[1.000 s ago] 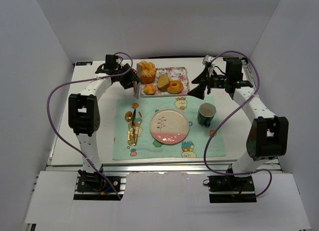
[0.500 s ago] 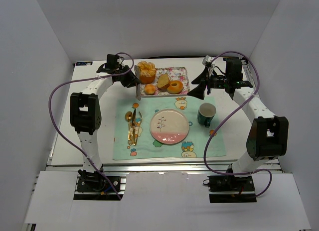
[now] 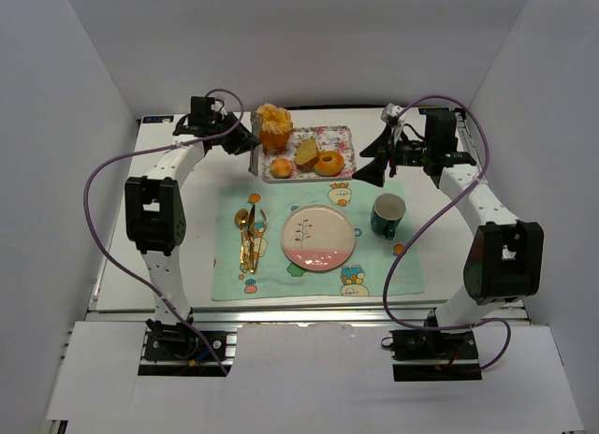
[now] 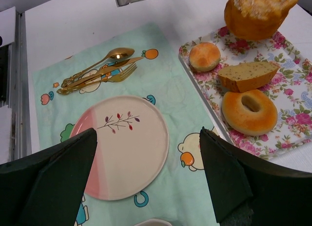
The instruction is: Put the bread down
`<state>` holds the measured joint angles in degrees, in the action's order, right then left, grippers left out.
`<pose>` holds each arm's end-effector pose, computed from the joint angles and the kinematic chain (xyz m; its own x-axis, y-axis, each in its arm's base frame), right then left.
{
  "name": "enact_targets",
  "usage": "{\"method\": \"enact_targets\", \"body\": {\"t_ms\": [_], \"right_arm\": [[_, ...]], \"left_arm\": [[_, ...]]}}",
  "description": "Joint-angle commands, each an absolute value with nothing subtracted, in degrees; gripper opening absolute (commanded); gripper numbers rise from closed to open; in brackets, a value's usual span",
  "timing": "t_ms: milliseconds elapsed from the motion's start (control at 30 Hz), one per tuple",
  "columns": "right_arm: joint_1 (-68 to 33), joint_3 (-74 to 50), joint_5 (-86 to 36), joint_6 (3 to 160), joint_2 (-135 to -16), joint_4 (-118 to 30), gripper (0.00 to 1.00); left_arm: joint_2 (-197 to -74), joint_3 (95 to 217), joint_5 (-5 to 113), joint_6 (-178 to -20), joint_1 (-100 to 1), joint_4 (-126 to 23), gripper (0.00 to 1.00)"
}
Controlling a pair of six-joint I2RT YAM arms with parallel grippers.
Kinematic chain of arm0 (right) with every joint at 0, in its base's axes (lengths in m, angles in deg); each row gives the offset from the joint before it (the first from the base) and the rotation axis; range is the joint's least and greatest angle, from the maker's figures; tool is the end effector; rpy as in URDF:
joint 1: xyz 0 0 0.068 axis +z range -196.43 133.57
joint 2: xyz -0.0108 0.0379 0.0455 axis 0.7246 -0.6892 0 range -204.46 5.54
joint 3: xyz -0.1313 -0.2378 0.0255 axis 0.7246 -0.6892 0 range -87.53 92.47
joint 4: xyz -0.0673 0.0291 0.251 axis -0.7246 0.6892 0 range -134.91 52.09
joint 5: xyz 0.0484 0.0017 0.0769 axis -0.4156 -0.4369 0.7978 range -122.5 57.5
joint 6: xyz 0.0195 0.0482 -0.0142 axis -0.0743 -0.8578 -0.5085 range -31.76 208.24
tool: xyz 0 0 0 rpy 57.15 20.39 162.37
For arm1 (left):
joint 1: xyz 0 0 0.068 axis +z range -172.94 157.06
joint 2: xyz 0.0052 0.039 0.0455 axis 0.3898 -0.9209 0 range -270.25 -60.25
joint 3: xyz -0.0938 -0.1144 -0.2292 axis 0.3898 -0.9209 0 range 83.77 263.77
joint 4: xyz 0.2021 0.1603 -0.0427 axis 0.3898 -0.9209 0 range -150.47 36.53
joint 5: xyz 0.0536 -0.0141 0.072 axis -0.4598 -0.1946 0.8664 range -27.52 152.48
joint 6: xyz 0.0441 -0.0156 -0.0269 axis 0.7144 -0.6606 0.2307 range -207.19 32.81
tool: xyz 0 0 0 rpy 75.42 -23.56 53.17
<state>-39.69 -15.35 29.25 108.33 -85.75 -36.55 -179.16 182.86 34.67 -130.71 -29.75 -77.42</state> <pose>0.3516 0.0732 0.3121 -0.1444 -0.1808 -0.9729 -0.9385 0.3366 0.0768 0.4692 -0.0726 0.2450 -0.8006 -0.5179 -0.3014 -0.1545 0.6644 -0.7312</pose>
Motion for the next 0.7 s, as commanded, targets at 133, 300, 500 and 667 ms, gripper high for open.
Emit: {"method": "enact_targets", "body": {"t_ms": [133,300,500,667], "right_arm": [[-40.1,-16.42,30.6,108.72,-82.97,-37.88,0.89],[-40.19,-15.99,30.43,108.98,-82.62,-37.53,0.9],[-41.51,-15.98,30.69,112.14,-80.69,-36.65,0.89],[-43.35,-15.28,30.69,112.76,-80.51,-36.21,0.89]], "left_arm": [[-168.98,181.68,30.14,-134.82,-29.18,-68.16,0.0],[-164.24,175.8,27.15,-138.59,-29.18,-63.24,0.0],[-149.31,155.01,21.97,-147.03,-31.19,-51.8,0.0],[-138.49,143.02,20.73,-146.07,-35.59,-57.5,0.0]]}}
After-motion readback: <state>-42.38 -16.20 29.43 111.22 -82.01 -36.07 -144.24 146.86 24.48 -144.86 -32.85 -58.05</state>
